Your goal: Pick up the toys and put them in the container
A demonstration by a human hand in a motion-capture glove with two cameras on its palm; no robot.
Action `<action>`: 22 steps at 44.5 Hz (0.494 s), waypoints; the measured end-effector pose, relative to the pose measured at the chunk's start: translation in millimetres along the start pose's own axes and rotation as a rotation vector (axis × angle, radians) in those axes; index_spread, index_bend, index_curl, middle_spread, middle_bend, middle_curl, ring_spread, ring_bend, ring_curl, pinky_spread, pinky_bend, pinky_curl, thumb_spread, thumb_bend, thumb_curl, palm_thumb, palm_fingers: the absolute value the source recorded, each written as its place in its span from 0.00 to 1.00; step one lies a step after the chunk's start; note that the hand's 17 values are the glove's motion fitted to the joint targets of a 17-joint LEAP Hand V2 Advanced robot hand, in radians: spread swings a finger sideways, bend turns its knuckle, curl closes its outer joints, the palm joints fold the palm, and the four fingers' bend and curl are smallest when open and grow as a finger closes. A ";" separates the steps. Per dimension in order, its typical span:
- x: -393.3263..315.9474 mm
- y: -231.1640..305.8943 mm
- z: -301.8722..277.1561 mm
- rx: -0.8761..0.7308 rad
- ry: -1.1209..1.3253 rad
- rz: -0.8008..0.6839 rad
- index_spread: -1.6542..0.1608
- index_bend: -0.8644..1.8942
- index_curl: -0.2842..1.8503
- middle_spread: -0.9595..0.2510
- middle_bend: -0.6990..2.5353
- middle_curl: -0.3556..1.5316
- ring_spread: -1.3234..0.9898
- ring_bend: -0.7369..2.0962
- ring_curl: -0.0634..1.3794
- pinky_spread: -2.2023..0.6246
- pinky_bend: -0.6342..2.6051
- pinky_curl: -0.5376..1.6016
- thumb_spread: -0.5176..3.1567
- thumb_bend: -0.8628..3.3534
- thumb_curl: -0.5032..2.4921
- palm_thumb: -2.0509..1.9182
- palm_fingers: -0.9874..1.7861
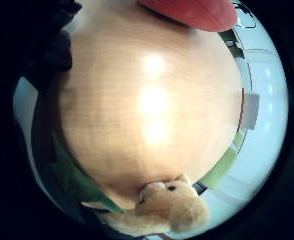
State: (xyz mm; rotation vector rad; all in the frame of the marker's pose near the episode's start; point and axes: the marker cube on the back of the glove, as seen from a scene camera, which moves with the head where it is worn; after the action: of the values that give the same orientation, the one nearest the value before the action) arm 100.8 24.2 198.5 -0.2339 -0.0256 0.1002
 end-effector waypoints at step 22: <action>-2.2 0.7 -16.3 0.105 0.049 -0.024 0.73 0.27 0.11 0.64 0.44 0.41 0.38 0.68 0.37 0.63 0.58 0.46 0.46 0.25 0.29 0.66 0.59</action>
State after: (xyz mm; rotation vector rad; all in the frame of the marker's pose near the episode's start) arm 99.1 20.9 182.4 -0.1314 0.0257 0.0719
